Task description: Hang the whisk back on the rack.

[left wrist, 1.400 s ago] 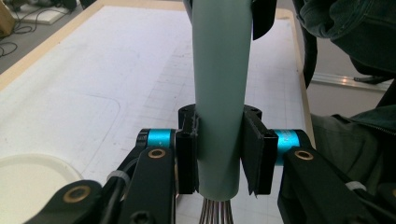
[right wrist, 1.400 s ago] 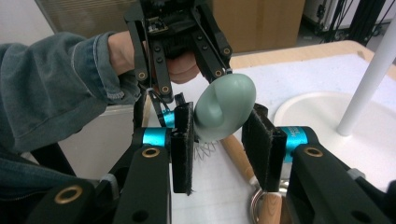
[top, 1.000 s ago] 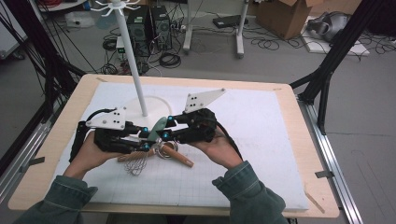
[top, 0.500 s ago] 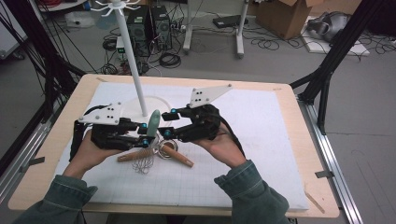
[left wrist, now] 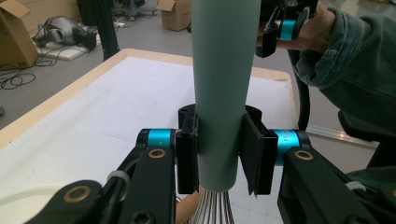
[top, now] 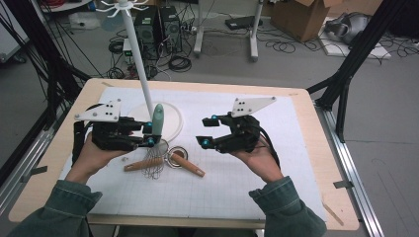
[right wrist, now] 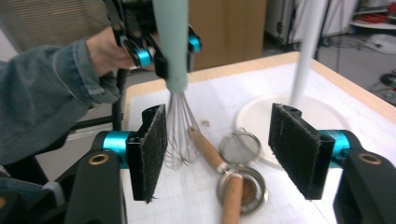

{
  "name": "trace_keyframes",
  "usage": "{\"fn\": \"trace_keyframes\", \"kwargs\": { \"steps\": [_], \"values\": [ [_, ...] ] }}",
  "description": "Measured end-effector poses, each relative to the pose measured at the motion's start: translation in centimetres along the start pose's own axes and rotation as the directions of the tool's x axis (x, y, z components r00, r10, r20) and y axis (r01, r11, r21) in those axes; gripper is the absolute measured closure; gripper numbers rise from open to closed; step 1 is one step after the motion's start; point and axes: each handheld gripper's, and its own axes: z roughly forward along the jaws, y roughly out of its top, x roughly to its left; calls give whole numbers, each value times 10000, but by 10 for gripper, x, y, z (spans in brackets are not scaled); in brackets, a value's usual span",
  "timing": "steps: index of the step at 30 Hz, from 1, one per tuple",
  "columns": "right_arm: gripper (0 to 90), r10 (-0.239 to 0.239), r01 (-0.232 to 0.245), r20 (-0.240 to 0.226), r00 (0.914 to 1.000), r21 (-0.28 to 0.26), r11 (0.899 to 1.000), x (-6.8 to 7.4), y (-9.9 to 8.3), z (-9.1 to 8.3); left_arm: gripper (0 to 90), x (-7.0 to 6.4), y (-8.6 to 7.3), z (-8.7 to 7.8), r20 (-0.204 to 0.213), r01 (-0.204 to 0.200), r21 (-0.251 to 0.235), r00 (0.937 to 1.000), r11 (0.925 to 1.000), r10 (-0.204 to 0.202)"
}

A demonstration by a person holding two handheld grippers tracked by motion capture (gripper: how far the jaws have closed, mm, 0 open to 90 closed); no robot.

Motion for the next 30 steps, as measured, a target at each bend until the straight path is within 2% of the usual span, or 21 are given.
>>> {"fn": "trace_keyframes", "kwargs": {
  "steps": [6, 17, 23, 30],
  "values": [
    [318, 267, -257, 734, 9969, -147, 9996, -8, -14, -21, 695, 5, 6, -3, -7, 129, -190, 9999, 9997, -129],
    [301, 567, -568, 1193, 9912, -24, 9984, -13, -36, -42, 695, 10, 19, -8, -218, 233, -329, 9995, 9992, -240],
    [284, 879, -898, 1529, 9843, 57, 9959, -15, -48, -54, 695, 12, 29, -12, -291, 193, -340, 9994, 9992, -203],
    [278, 904, -926, 1781, 9799, 40, 9957, -15, -57, -66, 695, 17, 37, -16, -380, 298, -623, 9988, 9976, -322]
  ]
}}
